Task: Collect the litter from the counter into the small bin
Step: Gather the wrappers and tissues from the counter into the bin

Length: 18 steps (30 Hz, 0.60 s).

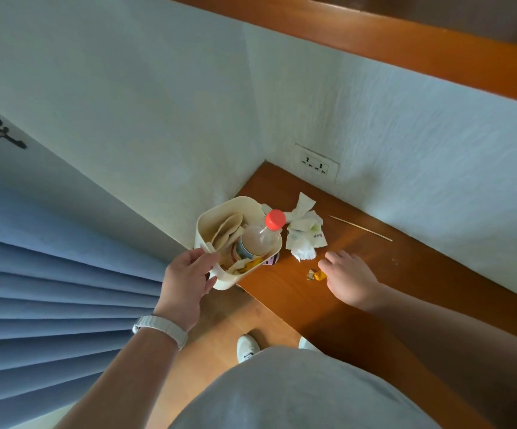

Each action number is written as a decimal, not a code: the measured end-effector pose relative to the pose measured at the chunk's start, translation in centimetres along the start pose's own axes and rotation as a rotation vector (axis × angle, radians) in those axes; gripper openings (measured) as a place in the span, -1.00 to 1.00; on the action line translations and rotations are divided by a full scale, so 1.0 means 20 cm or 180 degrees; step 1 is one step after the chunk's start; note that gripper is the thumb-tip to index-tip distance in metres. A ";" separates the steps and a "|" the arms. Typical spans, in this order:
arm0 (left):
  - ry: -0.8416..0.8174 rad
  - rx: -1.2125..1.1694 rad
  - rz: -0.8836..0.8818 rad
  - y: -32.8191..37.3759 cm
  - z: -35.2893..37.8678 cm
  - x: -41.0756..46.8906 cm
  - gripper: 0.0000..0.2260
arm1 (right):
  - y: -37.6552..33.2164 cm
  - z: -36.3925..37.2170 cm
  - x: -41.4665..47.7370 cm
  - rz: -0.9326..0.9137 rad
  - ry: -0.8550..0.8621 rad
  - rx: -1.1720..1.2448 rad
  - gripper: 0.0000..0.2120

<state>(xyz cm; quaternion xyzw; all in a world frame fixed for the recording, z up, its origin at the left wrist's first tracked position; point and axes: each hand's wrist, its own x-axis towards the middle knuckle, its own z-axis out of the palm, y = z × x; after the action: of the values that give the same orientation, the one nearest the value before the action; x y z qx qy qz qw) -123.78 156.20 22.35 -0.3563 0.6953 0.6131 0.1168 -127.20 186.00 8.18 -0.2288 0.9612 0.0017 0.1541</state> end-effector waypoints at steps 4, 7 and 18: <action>-0.0033 -0.0077 0.0030 0.00 -0.02 0.00 -0.91 | -0.02 -0.02 -0.03 -0.0039 -0.0112 0.0013 -0.80; -0.0074 -0.0113 0.0049 -0.02 -0.03 0.01 -0.86 | -0.03 -0.06 -0.05 -0.0003 -0.0081 0.0102 -0.79; -0.0105 -0.0235 0.0106 -0.02 -0.03 0.04 -0.92 | -0.34 -0.56 -0.11 -0.0163 0.1205 0.1310 -0.77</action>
<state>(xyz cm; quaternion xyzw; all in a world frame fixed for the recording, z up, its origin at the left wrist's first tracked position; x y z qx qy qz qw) -123.89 155.48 21.72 -0.3386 0.6760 0.6460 0.1048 -125.64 179.98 19.98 -0.2131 0.9469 -0.2402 0.0151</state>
